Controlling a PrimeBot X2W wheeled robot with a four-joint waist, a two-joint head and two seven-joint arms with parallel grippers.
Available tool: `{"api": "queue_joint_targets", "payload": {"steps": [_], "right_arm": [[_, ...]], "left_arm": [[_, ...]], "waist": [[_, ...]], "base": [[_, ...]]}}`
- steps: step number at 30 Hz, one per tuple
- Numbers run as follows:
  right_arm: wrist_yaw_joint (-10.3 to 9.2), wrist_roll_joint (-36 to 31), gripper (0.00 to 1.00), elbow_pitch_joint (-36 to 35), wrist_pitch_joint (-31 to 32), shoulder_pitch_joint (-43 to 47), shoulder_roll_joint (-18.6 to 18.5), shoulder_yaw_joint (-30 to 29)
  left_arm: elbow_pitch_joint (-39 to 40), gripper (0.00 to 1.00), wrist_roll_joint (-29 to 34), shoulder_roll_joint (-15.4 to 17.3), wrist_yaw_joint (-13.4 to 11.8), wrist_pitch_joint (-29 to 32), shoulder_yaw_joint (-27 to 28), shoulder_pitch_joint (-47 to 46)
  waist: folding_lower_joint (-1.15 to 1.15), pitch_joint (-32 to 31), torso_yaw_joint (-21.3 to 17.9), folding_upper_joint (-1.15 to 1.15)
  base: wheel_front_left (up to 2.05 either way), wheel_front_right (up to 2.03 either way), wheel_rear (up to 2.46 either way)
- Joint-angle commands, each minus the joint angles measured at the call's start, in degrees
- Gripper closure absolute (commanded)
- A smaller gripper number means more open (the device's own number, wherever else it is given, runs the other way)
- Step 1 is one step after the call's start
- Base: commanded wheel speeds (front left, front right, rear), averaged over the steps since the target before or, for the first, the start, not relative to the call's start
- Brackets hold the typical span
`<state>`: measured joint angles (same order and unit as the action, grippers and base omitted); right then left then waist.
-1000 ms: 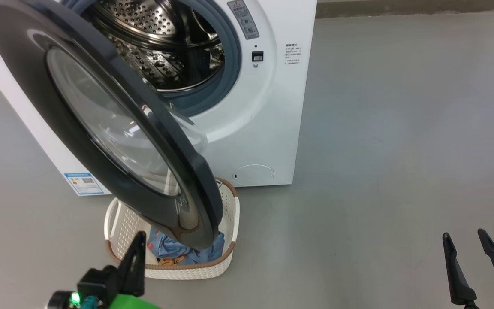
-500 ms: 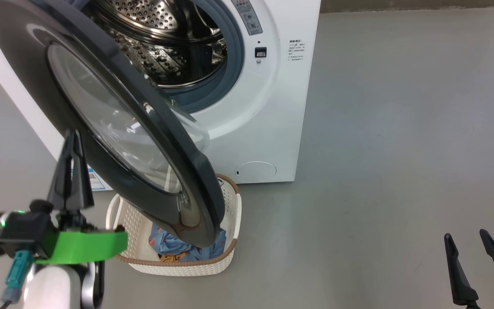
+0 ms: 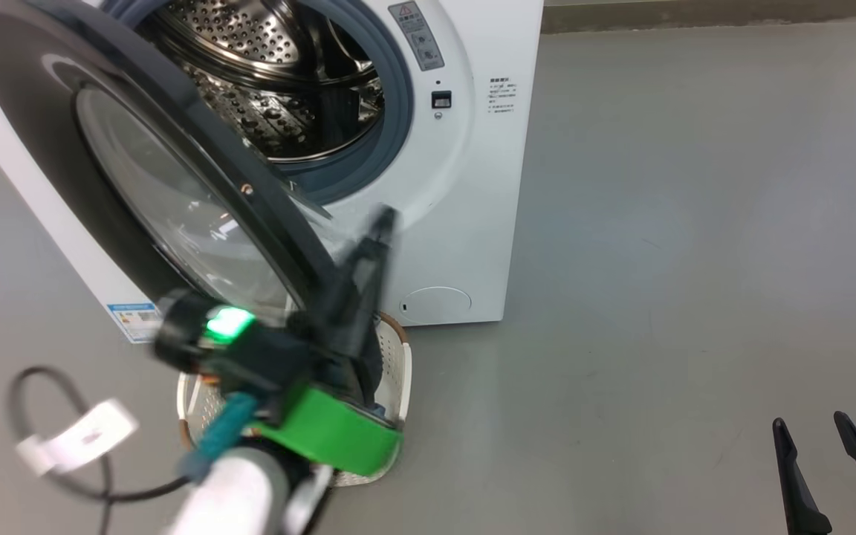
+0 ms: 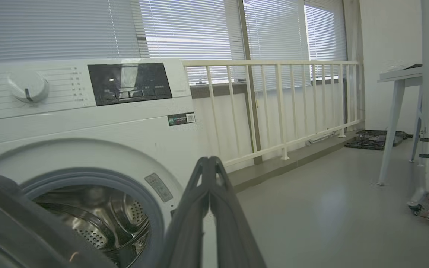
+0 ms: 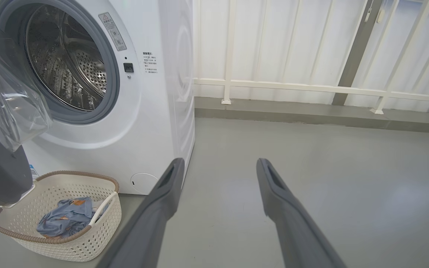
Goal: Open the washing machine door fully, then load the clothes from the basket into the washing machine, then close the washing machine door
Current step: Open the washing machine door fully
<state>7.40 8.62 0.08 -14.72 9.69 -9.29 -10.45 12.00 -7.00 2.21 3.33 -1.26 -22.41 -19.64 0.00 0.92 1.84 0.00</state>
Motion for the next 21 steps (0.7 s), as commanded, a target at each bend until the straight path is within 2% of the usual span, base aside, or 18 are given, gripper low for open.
{"api": "queue_joint_targets", "payload": {"steps": [1, 4, 8, 12, 21], "right_arm": [[0.09, -0.98, 0.00, -1.24, -0.28, -0.47, -1.28, 1.03], [0.09, -1.06, 0.00, -1.29, -0.28, -0.54, -1.37, 1.44], [0.09, -1.04, 0.00, -1.25, -0.28, -0.91, -1.46, 2.26], [0.09, -0.97, 0.00, -1.22, -0.28, -1.21, -1.35, 2.97], [0.09, -0.87, 0.00, -1.26, -0.28, -1.55, -1.28, 4.14]], "left_arm": [[1.09, 1.00, -2.17, 0.72, 0.65, 3.45, -1.11, -2.05], [-1.59, 1.00, -5.64, 0.69, 0.65, 7.53, -5.24, -1.98], [-6.90, 1.00, -9.60, 0.68, -1.14, 9.84, -9.11, -2.37], [-11.45, 1.00, -11.84, 0.68, -3.08, 9.64, -11.24, -3.44], [-22.25, 1.00, -15.41, 0.67, -9.67, 6.04, -15.54, -8.10]], "waist": [[0.00, 0.10, -0.32, 0.00], [0.00, 0.44, -0.53, 0.00], [0.00, 0.85, -0.48, 0.00], [0.00, 1.14, -0.18, 0.00], [0.00, 1.48, 0.79, 0.00]], "base": [[0.00, 0.00, 0.00], [0.00, 0.00, 0.00], [0.00, 0.00, 0.00], [0.00, 0.00, 0.00], [0.00, 0.00, 0.00]]}}
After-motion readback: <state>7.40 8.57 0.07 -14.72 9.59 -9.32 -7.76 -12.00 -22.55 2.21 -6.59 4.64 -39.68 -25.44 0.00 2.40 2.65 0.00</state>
